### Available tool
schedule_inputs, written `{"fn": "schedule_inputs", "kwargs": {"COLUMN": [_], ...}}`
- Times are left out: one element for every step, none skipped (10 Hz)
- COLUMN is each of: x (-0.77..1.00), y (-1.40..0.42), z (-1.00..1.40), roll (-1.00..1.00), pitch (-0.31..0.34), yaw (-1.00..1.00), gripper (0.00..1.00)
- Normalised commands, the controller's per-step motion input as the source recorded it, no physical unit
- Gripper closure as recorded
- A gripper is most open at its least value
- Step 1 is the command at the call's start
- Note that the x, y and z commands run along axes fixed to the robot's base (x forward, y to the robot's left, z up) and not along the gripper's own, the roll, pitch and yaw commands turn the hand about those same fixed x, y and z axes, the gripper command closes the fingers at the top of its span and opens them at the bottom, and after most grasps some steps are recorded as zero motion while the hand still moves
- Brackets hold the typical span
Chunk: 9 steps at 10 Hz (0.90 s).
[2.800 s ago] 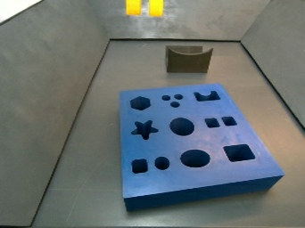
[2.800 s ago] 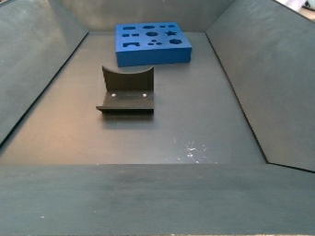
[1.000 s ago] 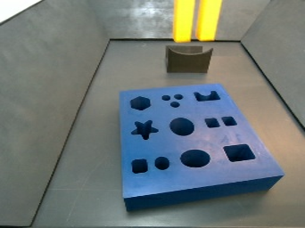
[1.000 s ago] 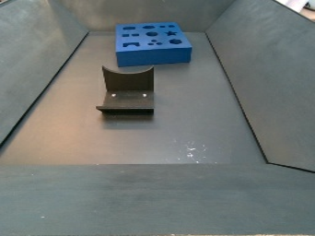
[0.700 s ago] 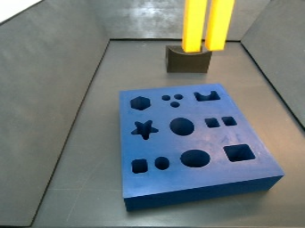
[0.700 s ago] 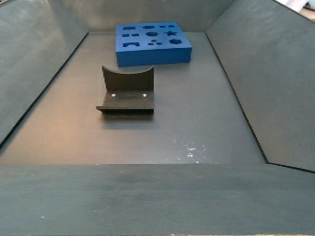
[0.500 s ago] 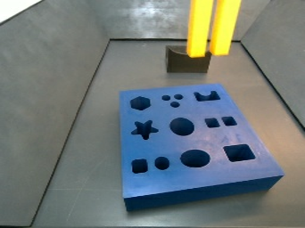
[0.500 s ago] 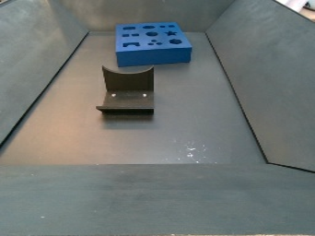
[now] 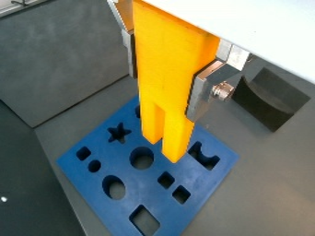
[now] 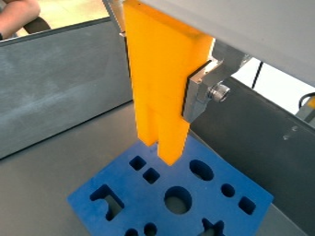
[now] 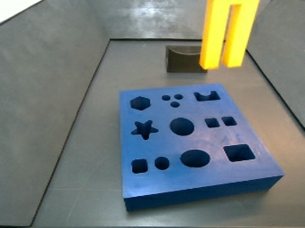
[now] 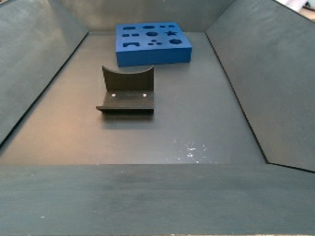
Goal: Pick up the double-square object. Move up. Move to above the board. Insert the double-square object.
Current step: Insert the double-square object.
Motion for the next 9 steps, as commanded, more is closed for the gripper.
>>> {"fn": "schedule_inputs", "kwargs": {"x": [1.0,1.0,1.0,0.87,0.57,0.51,0.52,0.46,0.37], "y": [-0.11,-0.1,-0.03,-0.04,-0.03,-0.06,-0.07,-0.08,-0.06], "z": [-0.14,-0.15,-0.27,-0.49,-0.46,-0.43,-0.39,-0.39,-0.38], "roll": [0.03,0.03,0.04,0.12,0.11,0.11,0.11,0.14,0.17], "pitch": [0.0,0.0,0.009,0.004,0.0,0.0,0.0,0.0,0.014], "yaw": [0.0,0.0,0.03,0.12,0.22,0.22,0.22,0.19,0.17], "gripper": [1.0,1.0,1.0,1.0,1.0,1.0,1.0,1.0,1.0]}}
